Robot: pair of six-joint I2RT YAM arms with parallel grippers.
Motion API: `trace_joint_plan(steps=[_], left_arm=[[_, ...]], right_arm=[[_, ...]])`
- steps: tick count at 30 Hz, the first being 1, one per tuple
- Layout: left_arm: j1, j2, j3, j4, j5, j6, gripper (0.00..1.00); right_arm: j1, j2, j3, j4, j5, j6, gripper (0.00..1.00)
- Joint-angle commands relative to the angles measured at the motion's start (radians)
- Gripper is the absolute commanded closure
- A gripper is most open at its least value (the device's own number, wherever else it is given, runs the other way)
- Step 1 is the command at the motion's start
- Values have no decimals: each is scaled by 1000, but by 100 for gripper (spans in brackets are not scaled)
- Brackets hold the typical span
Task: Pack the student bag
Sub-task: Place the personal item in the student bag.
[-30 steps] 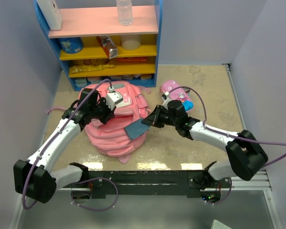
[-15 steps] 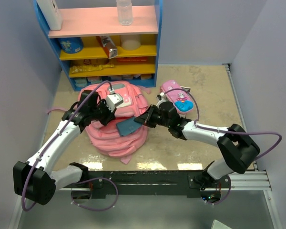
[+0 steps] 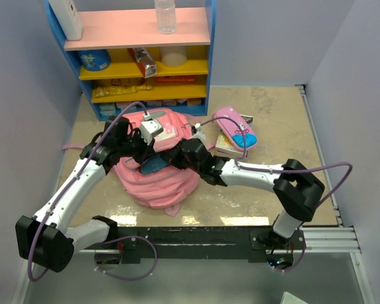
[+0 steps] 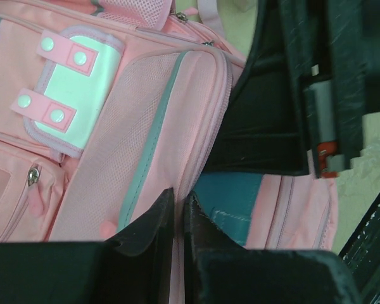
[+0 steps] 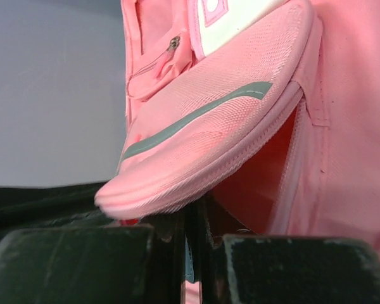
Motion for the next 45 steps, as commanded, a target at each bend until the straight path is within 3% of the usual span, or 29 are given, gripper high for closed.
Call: trace_joint_plan(steps=[1, 2, 3, 5, 6, 8, 11, 14, 17, 19, 20, 23, 25, 26, 29, 30, 31, 34, 41, 45], left_arm=[[-24, -18, 75, 60, 153, -50, 100], [-25, -18, 75, 57, 158, -50, 100], [-24, -20, 74, 54, 167, -49, 100], [-25, -23, 72, 49, 169, -43, 100], [-25, -24, 70, 44, 163, -32, 100], [-25, -29, 61, 41, 144, -23, 100], [-25, -32, 38, 49, 127, -9, 100], [-25, -32, 8, 70, 100, 8, 100], [-25, -27, -11, 89, 77, 16, 100], [-25, -23, -14, 96, 80, 14, 100], [-25, -20, -8, 100, 78, 14, 100], [-25, -13, 6, 100, 80, 9, 100], [-27, -12, 9, 98, 81, 11, 98], [-27, -9, 8, 98, 83, 11, 94], [-38, 19, 14, 92, 87, 11, 79], [-42, 28, 17, 75, 87, 16, 73], [-42, 40, 24, 63, 90, 20, 59], [-44, 72, 46, 18, 72, 39, 45], [-44, 19, 34, 18, 66, 31, 41], [-10, 10, 113, -18, 43, 29, 34]], right_arm=[[21, 81, 121, 64, 108, 31, 96], [25, 98, 127, 94, 97, 22, 90], [36, 107, 147, 94, 91, 2, 72], [47, 118, 173, 55, 95, -36, 58], [56, 112, 181, 41, 121, -68, 46], [57, 58, 142, 30, 143, -98, 39], [59, -80, 36, 34, 180, -189, 38], [77, -236, -97, 36, 199, -285, 45], [132, -357, -202, 30, 241, -381, 58], [160, -390, -233, 42, 235, -455, 72], [172, -394, -232, 30, 241, -478, 85], [244, -387, -196, -8, 250, -564, 99], [295, -364, -176, -12, 265, -648, 93], [338, -352, -149, -21, 275, -667, 78], [378, -286, -106, -19, 270, -717, 59], [380, -267, -98, -10, 246, -733, 57], [383, -232, -90, -5, 238, -737, 57], [387, -143, -45, 10, 218, -753, 55], [392, 13, 106, -2, 247, -785, 49], [396, 75, 169, -24, 284, -797, 47]])
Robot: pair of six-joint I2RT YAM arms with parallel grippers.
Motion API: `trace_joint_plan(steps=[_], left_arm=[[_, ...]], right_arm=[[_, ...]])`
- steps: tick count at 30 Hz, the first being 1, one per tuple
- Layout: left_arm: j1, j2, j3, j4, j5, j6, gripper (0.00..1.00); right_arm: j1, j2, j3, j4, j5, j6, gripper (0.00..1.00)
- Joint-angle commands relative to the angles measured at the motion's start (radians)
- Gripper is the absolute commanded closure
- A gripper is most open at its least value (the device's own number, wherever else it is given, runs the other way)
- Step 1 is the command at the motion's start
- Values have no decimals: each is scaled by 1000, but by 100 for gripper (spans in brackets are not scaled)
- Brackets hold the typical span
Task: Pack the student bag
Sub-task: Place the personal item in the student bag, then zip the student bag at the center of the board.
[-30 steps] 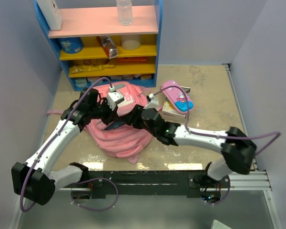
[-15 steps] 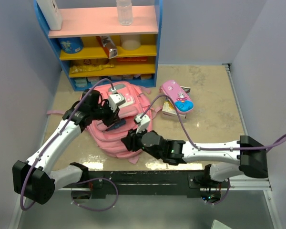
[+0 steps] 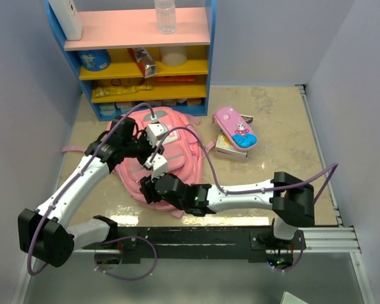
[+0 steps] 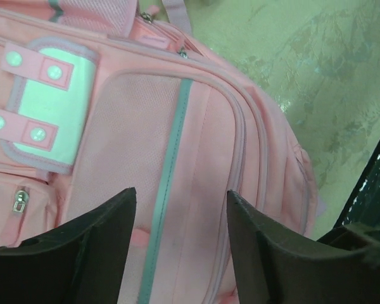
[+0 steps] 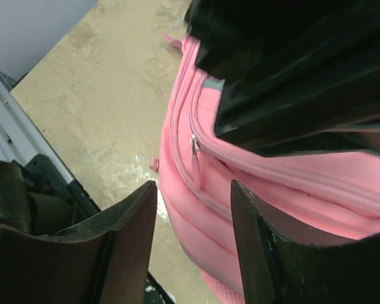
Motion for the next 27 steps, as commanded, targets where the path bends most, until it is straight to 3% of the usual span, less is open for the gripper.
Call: trace_joint_plan(steps=[1, 4, 11, 23, 27], left_arm=[[60, -38, 149, -6, 3, 2, 29], [235, -38, 210, -60, 157, 37, 24], [405, -37, 195, -169, 191, 218, 23], [418, -24, 146, -153, 208, 232, 23], [419, -38, 131, -149, 202, 237, 24]], right_arm=[[7, 42, 99, -6, 69, -42, 46], [9, 75, 137, -39, 92, -47, 45], [10, 132, 182, -106, 107, -13, 46], [10, 243, 259, -187, 103, 4, 48], [12, 269, 291, -219, 115, 13, 56]])
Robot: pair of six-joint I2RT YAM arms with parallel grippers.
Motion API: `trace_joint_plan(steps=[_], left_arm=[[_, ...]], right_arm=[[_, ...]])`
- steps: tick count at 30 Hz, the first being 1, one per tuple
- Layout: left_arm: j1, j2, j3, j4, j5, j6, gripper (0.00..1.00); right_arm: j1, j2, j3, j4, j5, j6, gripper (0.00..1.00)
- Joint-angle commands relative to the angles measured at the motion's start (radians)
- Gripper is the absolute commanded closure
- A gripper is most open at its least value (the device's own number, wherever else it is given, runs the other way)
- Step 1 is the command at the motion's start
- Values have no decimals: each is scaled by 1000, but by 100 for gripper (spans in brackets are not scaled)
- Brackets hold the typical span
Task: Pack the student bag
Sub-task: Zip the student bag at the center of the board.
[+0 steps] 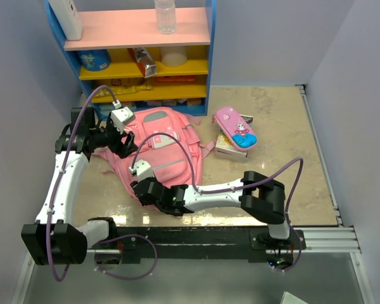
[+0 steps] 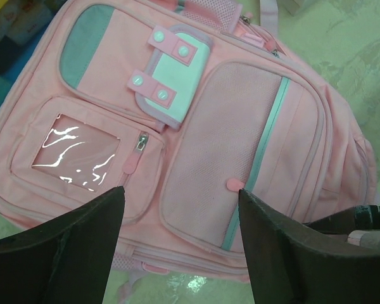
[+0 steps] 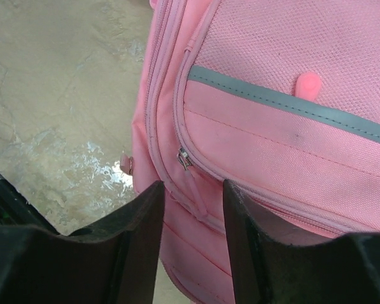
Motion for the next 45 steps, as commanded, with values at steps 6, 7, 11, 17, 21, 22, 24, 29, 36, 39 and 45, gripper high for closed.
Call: trace_joint_plan(steps=[6, 7, 11, 17, 21, 22, 24, 29, 36, 39, 45], left_arm=[[11, -35, -25, 30, 23, 24, 23], [11, -36, -26, 30, 23, 22, 23], [12, -43, -32, 40, 20, 22, 24], [14, -48, -34, 43, 18, 21, 24], [15, -48, -32, 50, 27, 15, 24], [15, -46, -32, 52, 35, 10, 24], [15, -40, -31, 52, 41, 10, 24], [15, -45, -28, 49, 29, 18, 23], [15, -45, -54, 33, 26, 60, 24], [15, -42, -92, 0, 13, 154, 24], [20, -5, -144, -184, -8, 446, 24]], right_arm=[[1, 1, 45, -74, 50, 34, 64], [-1, -2, 42, -77, 47, 37, 64], [4, -14, 44, -85, 42, 45, 64], [4, 33, 91, -94, 30, 34, 64], [5, 64, 119, -97, 18, 39, 66], [4, 70, 124, -97, 16, 42, 67], [4, 89, 148, -114, 10, 40, 69], [4, 92, 154, -138, 27, 46, 78], [1, 6, 93, -149, 76, 62, 100], [-3, -49, 26, -125, 78, 71, 100], [-4, -121, -60, -106, 29, 108, 100]])
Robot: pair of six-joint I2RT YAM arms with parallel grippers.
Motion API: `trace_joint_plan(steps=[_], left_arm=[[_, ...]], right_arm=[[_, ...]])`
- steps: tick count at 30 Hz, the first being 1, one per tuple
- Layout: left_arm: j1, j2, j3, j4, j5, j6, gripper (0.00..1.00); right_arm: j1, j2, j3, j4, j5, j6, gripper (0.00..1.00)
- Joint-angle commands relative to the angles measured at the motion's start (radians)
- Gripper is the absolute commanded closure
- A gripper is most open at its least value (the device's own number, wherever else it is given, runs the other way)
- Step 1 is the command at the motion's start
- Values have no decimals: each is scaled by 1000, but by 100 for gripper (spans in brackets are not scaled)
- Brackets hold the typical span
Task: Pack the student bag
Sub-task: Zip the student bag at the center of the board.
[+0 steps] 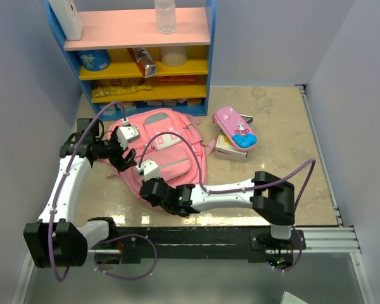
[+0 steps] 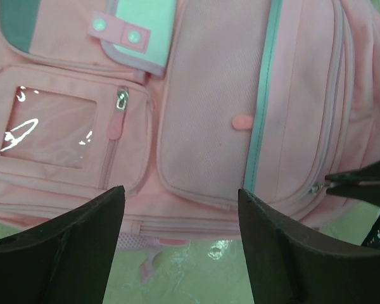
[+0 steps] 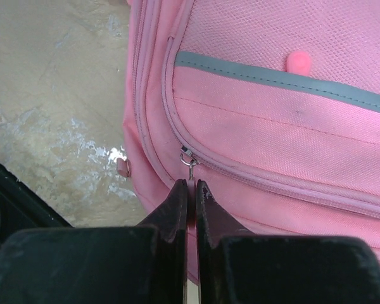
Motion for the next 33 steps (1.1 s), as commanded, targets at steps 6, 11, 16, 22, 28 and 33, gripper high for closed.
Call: trace_joint_plan(steps=[6, 11, 16, 22, 28, 33], left_arm=[[14, 32, -42, -268, 91, 416, 25], [11, -27, -142, -215, 186, 488, 25], [-36, -79, -231, -104, 186, 481, 24], [-82, -110, -308, 0, 192, 455, 24], [-156, -120, -309, 32, 188, 415, 23], [-165, -116, -335, 60, 120, 453, 24]], right_arm=[[-22, -60, -34, 42, -25, 33, 100], [-46, -81, -61, 67, -66, 42, 100], [-95, -115, -96, 91, -133, 82, 100], [-123, -153, -141, 161, -210, 102, 100], [-147, -158, -152, 198, -264, 115, 100], [-172, -179, -173, 221, -298, 125, 100]])
